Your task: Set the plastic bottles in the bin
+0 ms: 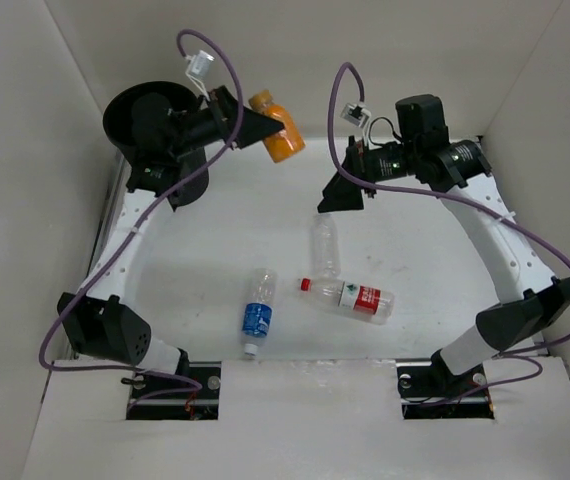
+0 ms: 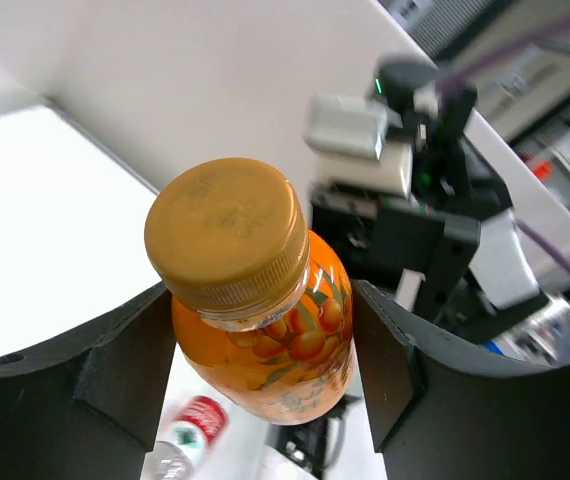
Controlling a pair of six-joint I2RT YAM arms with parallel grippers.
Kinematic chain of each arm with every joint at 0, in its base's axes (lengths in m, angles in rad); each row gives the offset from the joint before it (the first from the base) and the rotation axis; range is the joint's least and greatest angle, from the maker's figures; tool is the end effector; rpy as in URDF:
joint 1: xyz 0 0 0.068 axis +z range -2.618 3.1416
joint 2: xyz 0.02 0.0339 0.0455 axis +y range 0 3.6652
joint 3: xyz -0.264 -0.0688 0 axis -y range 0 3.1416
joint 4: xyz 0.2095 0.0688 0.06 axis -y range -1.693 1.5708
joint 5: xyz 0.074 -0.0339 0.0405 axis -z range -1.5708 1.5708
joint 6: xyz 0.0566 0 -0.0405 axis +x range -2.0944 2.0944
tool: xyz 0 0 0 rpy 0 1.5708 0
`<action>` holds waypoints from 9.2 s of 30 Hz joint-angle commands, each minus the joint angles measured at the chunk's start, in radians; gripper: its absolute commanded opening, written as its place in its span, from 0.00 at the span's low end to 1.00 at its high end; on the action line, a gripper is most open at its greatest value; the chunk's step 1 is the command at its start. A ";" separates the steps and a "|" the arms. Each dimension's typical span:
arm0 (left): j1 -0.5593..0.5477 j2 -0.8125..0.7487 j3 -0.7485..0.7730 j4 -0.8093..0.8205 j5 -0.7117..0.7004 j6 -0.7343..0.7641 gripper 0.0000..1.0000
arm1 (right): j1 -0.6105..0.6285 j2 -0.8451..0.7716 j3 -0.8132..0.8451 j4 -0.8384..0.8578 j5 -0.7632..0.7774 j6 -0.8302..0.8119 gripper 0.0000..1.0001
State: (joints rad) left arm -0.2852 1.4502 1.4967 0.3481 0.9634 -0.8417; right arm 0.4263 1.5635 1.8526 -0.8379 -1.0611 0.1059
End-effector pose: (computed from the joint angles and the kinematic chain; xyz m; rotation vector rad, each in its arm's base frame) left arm 0.2680 -0.1270 0.4861 0.5732 1.4079 -1.4869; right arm 0.2422 0.1643 0.4417 -0.9714 1.8752 1.4313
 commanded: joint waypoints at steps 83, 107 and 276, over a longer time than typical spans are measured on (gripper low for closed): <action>0.738 -0.669 -0.124 -0.867 -0.387 0.862 1.00 | 0.144 0.337 -0.489 0.335 0.978 0.081 0.23; 0.153 -0.211 -0.132 0.092 0.124 -0.078 1.00 | -0.067 0.020 -0.070 0.327 -0.057 0.242 0.00; 0.640 -0.600 -0.122 -0.644 -0.480 0.595 1.00 | 0.205 -0.059 -0.755 0.175 0.943 -0.483 0.02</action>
State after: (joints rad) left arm 0.3653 0.8459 1.4197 -0.3798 0.4641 -0.0925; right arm 0.6994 1.5009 0.9531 -0.7231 -0.0933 -0.4728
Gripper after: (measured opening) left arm 0.997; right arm 0.667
